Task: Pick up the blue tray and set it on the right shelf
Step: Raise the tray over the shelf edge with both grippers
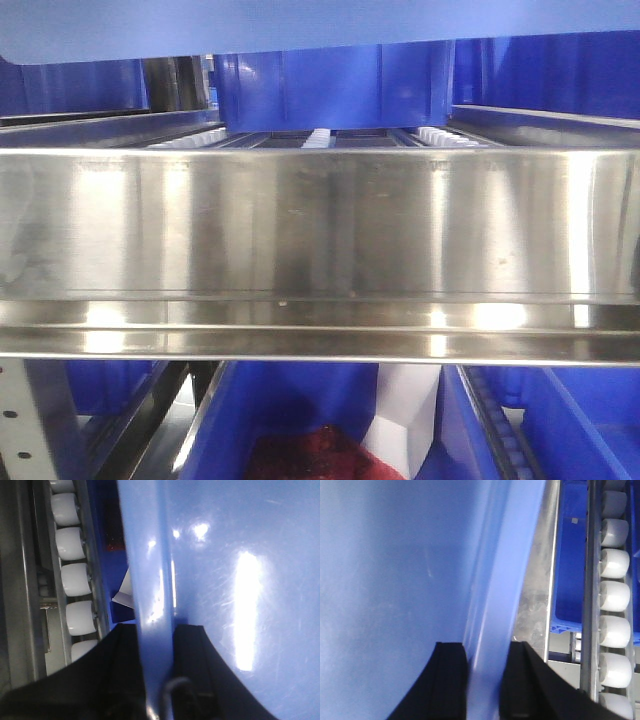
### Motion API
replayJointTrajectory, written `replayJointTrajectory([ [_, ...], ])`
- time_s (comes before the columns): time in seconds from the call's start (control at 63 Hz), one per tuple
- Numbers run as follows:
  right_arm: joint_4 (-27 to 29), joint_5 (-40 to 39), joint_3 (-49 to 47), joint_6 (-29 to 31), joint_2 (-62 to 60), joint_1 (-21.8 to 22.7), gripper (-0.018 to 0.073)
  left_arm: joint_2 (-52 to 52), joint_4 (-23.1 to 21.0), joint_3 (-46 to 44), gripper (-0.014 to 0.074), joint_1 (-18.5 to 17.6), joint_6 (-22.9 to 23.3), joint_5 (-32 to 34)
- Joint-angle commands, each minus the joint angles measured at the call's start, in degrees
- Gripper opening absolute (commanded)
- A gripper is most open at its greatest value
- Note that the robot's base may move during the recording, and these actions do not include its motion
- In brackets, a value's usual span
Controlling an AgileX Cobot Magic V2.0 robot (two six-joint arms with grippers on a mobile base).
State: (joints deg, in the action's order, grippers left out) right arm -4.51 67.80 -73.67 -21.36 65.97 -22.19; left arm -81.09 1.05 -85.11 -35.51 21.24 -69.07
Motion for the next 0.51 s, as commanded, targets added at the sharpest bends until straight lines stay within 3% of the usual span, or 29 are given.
replayJointTrajectory([
  [0.0,-3.6,-2.59,-1.47,1.58,-1.29,0.13,0.0056,1.66,3.61,-1.16,-0.0048,-0.08,-1.88,-4.74],
  [0.492,-3.6,-2.66,-1.47,1.58,-1.29,0.13,0.0056,1.66,3.51,-1.16,-0.0048,-0.08,-1.88,-4.73],
])
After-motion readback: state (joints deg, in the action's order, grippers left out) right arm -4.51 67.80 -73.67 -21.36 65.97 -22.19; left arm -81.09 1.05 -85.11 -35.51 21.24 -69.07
